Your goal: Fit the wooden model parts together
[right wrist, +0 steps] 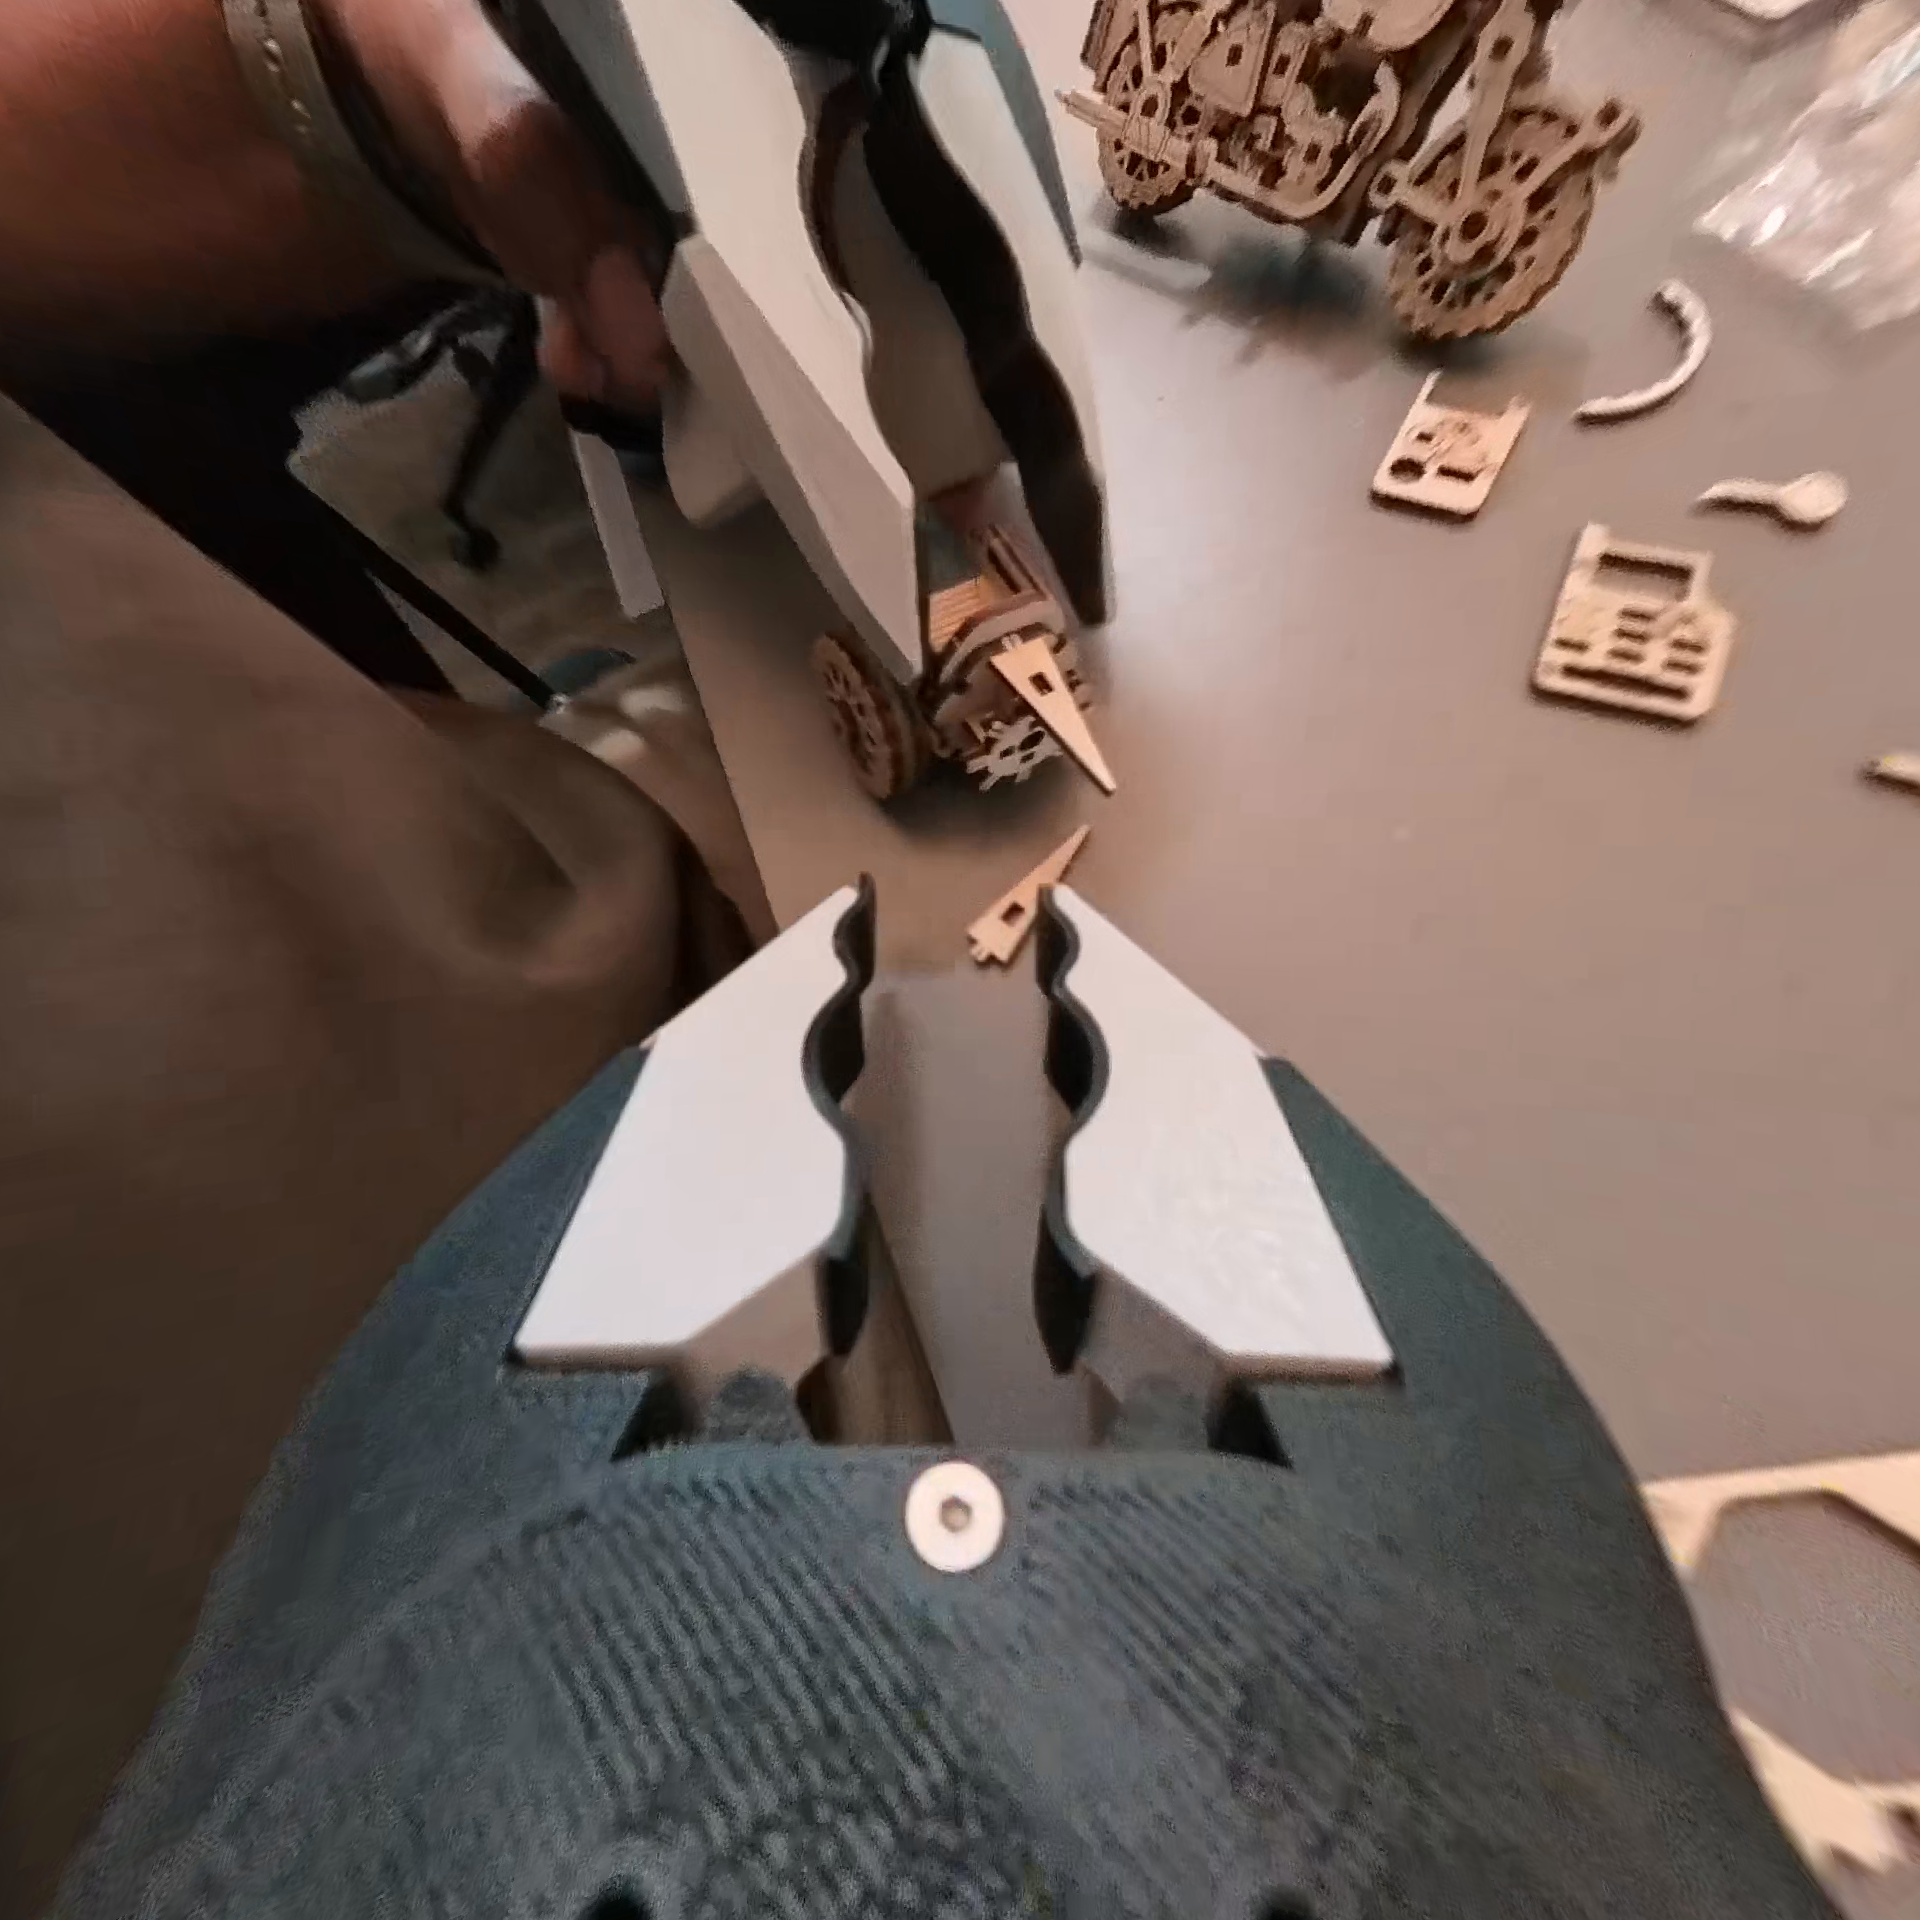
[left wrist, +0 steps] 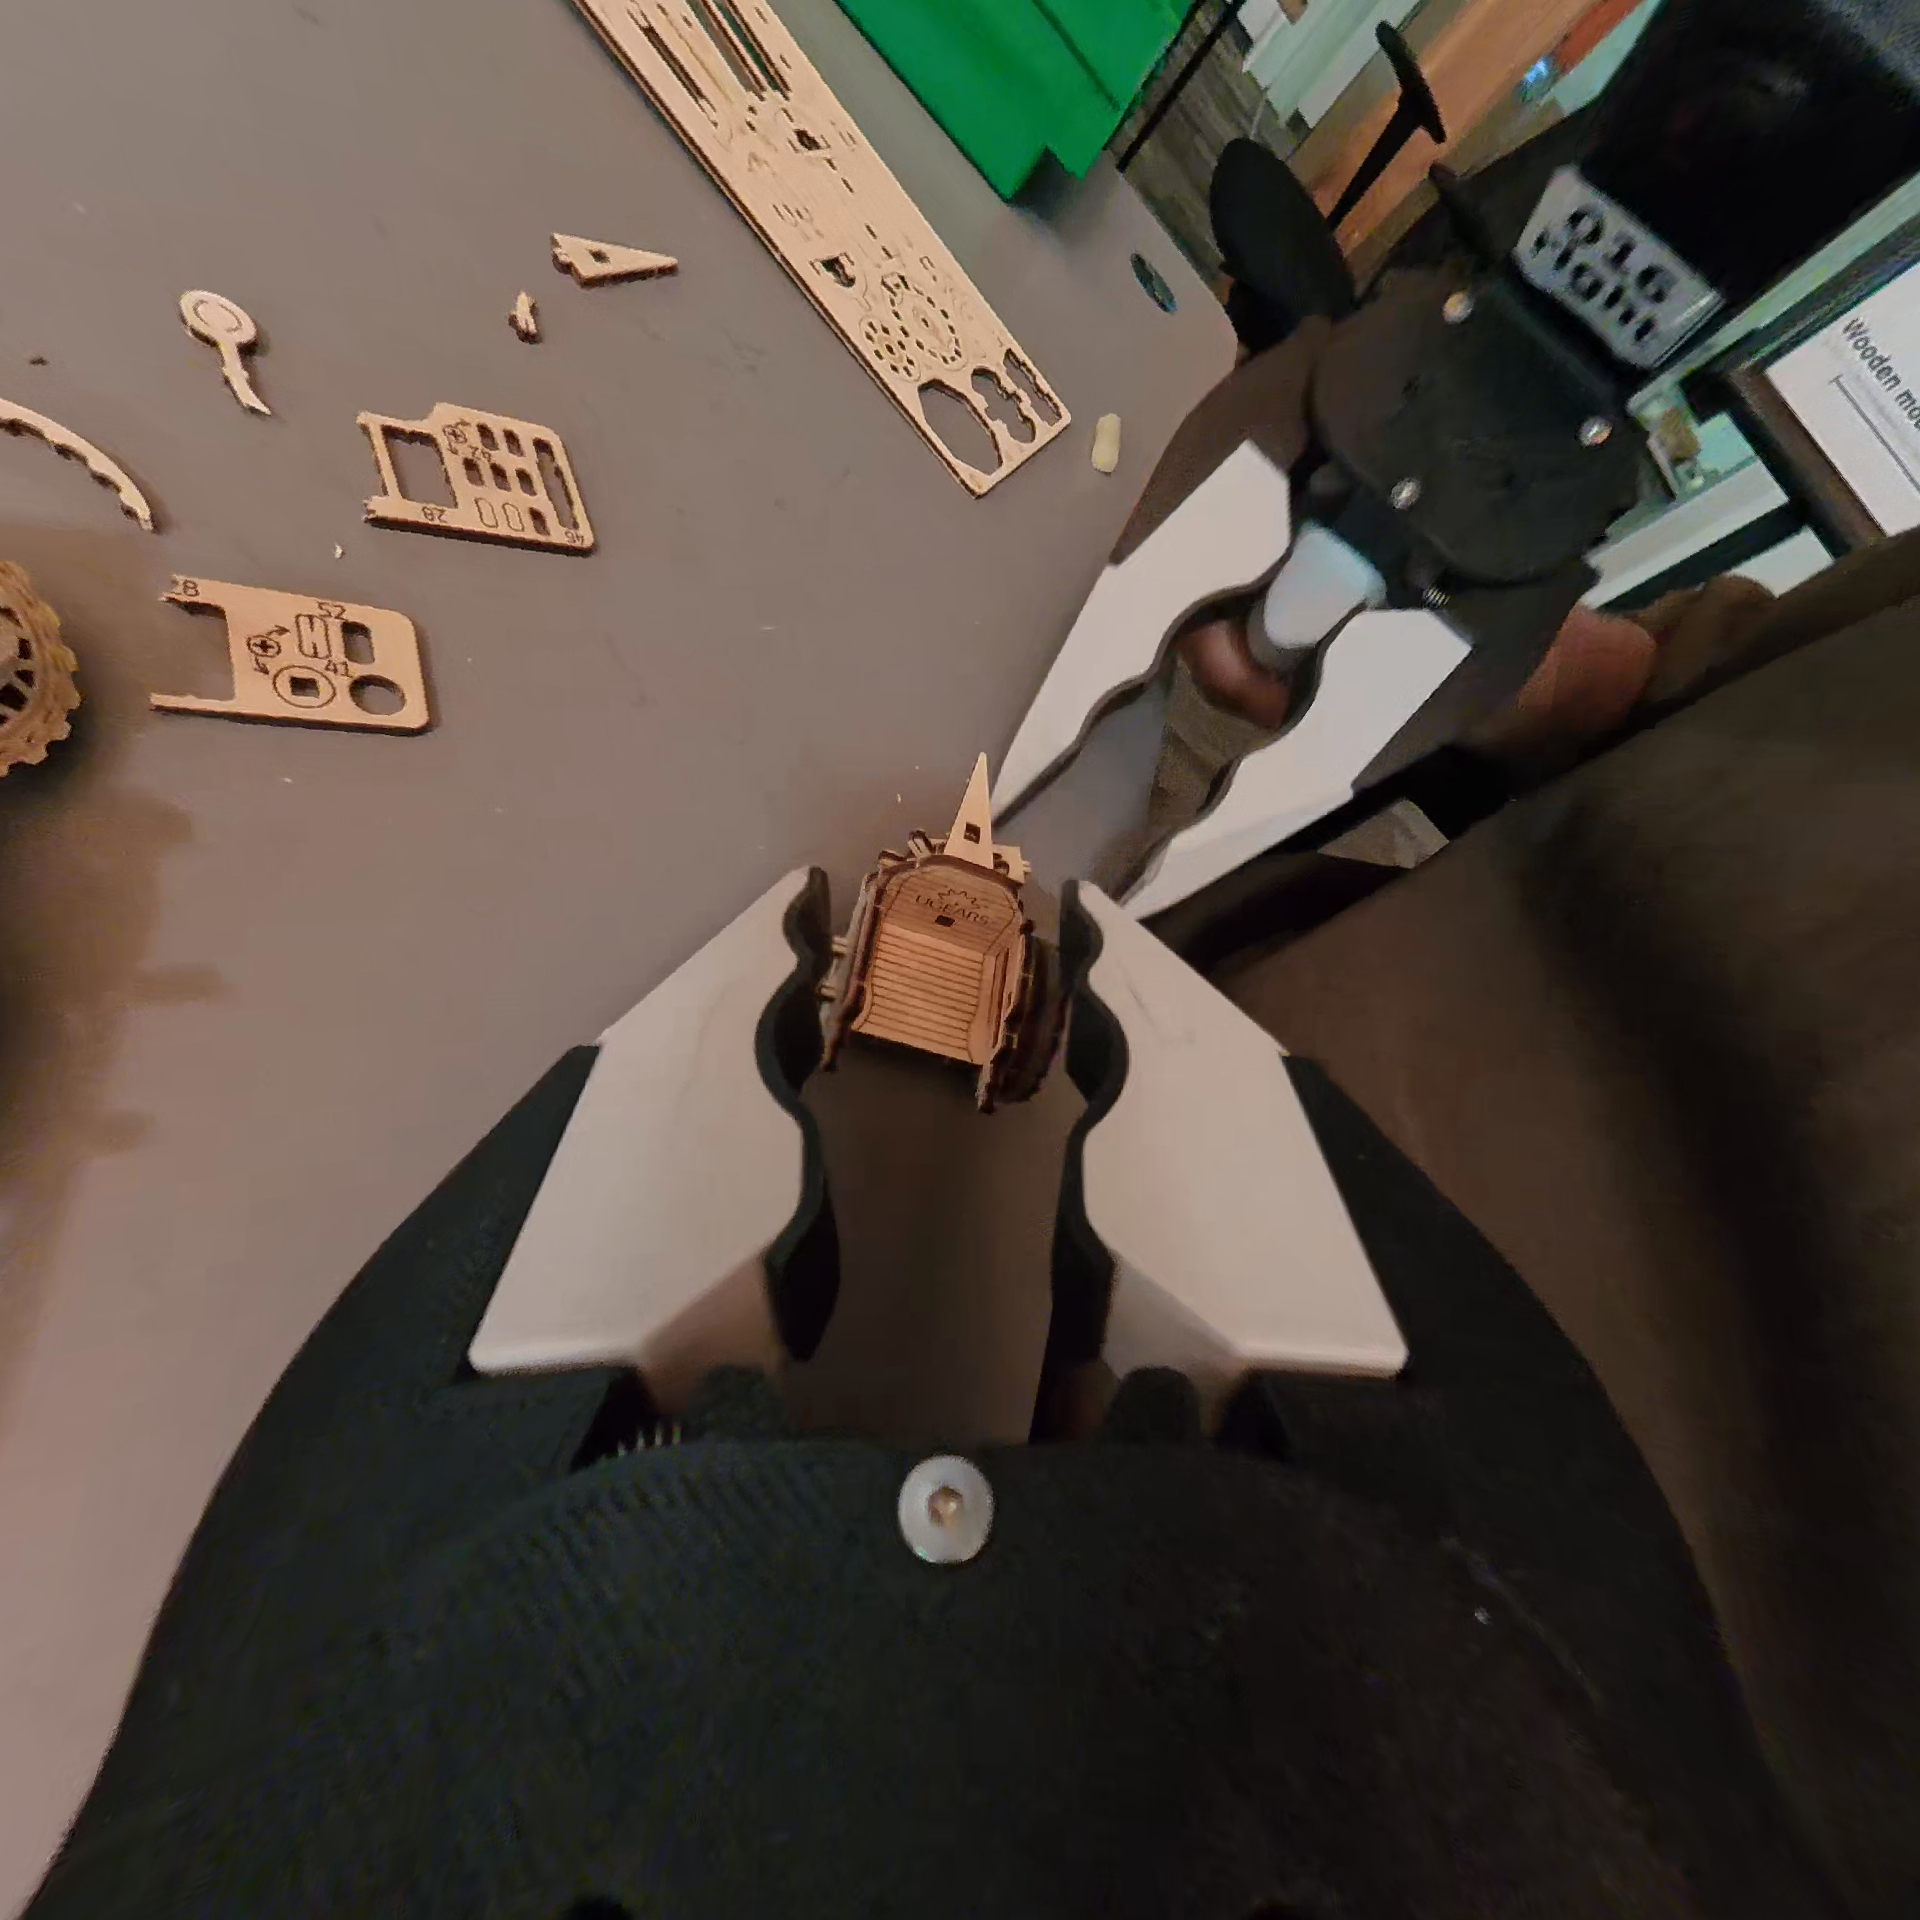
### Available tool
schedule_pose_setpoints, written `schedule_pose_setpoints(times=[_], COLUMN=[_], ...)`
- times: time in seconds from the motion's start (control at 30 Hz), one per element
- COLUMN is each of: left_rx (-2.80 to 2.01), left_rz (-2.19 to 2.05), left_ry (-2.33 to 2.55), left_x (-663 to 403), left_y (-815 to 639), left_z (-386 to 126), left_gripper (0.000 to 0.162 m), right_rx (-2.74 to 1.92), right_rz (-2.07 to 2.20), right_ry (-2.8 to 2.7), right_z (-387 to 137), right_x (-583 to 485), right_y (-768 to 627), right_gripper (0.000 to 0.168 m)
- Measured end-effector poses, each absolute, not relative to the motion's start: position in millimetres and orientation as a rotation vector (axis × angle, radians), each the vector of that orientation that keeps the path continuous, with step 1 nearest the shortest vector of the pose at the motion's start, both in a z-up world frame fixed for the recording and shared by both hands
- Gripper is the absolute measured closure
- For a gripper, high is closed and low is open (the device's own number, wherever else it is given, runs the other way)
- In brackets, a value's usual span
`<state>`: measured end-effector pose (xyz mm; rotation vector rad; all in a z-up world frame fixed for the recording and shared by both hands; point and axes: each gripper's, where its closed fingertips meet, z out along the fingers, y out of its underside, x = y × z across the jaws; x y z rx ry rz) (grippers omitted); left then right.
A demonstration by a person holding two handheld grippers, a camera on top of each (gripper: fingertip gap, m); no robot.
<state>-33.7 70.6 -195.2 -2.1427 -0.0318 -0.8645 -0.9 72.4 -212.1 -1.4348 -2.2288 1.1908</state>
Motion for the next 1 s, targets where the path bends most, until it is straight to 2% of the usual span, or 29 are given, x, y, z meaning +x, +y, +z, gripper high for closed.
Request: schedule_pose_setpoints(times=[0.03, 0.13, 0.3, 0.37, 0.5, 0.6, 0.7, 0.8, 1.0], left_rx=[-2.132, -2.082, -1.924, -1.905, -1.834, -1.748, -1.679, -1.601, -1.628], left_rz=[-0.868, -0.891, -0.905, -0.85, -0.837, -0.919, -0.858, -0.664, -0.369], left_ry=[-0.033, -0.045, -0.079, -0.073, -0.067, -0.082, -0.131, -0.157, -0.064], left_x=[-34.5, -37.9, -44.2, -43.7, -26.7, -6.9, 3.5, 4.9, 16.0], left_y=[70.6, 71.0, 75.6, 77.7, 82.2, 83.6, 89.4, 89.7, 89.9], left_z=[-193.2, -183.0, -150.0, -143.3, -126.0, -110.5, -101.6, -91.8, -91.7], left_gripper=[0.117, 0.108, 0.101, 0.102, 0.12, 0.129, 0.129, 0.126, 0.127], right_rx=[-1.478, -1.451, -1.352, -1.315, -1.177, -1.139, -1.212, -1.408, -1.489], right_rz=[1.161, 1.0, 1.001, 1.162, 1.491, 1.641, 2.027, 2.398, 2.344], right_ry=[-2.211, -2.175, -2.169, -2.097, -1.801, -1.638, -1.399, -1.058, -0.978], right_z=[-216.8, -222.1, -211.8, -188.2, -122.6, -93.9, -67.0, -62.7, -73.6], right_x=[-2.8, -7.9, -6.9, -6.1, -5.0, -1.9, 4.7, 4.7, -0.7], right_y=[72.9, 81.3, 87.0, 86.9, 94.7, 96.3, 90.7, 101.0, 102.8], right_gripper=[0.137, 0.16, 0.162, 0.163, 0.163, 0.163, 0.163, 0.163, 0.164])
